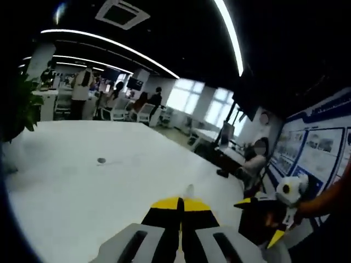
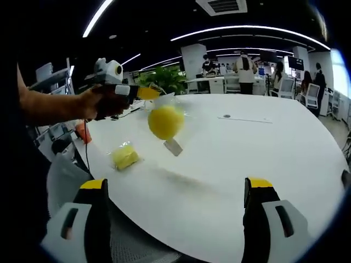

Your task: Compare the silicone blocks by pressing each to a similar depth, holding the contact briefly, and releasing to observe deformation and rebound differences across the visible hardness samples.

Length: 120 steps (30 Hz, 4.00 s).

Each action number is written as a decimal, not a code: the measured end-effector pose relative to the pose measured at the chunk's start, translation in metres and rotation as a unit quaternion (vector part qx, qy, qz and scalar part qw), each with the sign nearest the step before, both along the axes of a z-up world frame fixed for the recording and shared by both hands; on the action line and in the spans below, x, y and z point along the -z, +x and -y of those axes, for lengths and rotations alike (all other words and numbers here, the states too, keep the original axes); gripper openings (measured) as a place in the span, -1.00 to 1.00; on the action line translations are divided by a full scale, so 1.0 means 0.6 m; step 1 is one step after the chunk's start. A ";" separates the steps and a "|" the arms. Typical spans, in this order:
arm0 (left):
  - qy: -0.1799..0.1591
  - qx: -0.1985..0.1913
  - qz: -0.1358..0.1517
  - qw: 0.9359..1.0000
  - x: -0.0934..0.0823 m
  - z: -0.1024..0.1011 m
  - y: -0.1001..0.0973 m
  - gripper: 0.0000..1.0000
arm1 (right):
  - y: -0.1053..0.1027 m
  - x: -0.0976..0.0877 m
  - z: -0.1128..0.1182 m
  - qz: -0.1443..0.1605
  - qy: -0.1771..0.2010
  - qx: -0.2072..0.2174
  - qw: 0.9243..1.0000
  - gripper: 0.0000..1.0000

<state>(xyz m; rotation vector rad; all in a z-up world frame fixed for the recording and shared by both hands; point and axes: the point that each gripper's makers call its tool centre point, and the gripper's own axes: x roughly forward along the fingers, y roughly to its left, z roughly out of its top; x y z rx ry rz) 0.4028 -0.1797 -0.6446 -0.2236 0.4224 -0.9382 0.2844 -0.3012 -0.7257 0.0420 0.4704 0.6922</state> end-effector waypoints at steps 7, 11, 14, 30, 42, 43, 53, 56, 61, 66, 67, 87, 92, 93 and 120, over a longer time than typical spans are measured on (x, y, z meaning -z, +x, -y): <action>-0.011 -0.005 0.017 1.000 -0.048 0.004 -0.015 -1.00 | 0.019 -0.025 0.008 0.018 0.003 0.002 1.000 0.93; -0.020 0.000 0.021 1.000 -0.068 0.002 -0.022 -1.00 | 0.028 -0.039 0.016 0.026 0.006 0.006 1.000 0.93; -0.017 0.006 0.024 1.000 -0.074 0.002 -0.027 -1.00 | 0.037 -0.053 0.024 0.036 0.008 0.005 0.999 0.93; -0.042 0.045 0.055 0.997 -0.131 0.007 -0.077 -1.00 | 0.056 -0.146 -0.029 0.099 0.064 -0.111 0.987 0.93; -0.062 0.076 0.065 0.993 -0.167 0.020 -0.112 -1.00 | 0.074 -0.172 -0.078 0.105 0.105 -0.167 0.975 0.93; -0.062 0.078 0.066 0.993 -0.167 0.021 -0.115 -1.00 | 0.075 -0.171 -0.081 0.104 0.109 -0.169 0.974 0.93; -0.078 0.101 0.064 0.990 -0.189 0.038 -0.144 -1.00 | 0.056 -0.197 -0.131 0.120 0.158 -0.215 0.956 0.40; -0.082 0.105 0.065 0.989 -0.196 0.039 -0.152 -1.00 | 0.054 -0.203 -0.134 0.122 0.168 -0.219 0.953 0.28; -0.089 0.108 0.065 0.988 -0.206 0.038 -0.160 -1.00 | 0.048 -0.215 -0.140 0.125 0.187 -0.231 0.947 0.05; -0.100 0.111 0.063 0.987 -0.217 0.036 -0.166 -1.00 | 0.039 -0.221 -0.151 0.127 0.199 -0.247 0.940 -0.19; -0.100 0.110 0.064 0.987 -0.218 0.036 -0.167 -1.00 | 0.033 -0.222 -0.153 0.126 0.203 -0.255 0.937 -0.28; -0.127 0.110 0.051 0.984 -0.227 0.029 -0.174 -1.00 | 0.009 -0.239 -0.165 0.084 0.216 -0.276 0.933 -0.75; -0.116 0.107 0.060 0.986 -0.221 0.022 -0.174 -1.00 | 0.007 -0.233 -0.172 0.064 0.200 -0.276 0.938 -0.79; -0.114 0.107 0.063 0.986 -0.219 0.020 -0.175 -1.00 | 0.006 -0.232 -0.174 0.061 0.198 -0.276 0.938 -0.80; -0.086 0.098 0.089 0.988 -0.198 0.011 -0.178 -0.86 | -0.007 -0.219 -0.179 0.003 0.174 -0.299 0.938 -0.95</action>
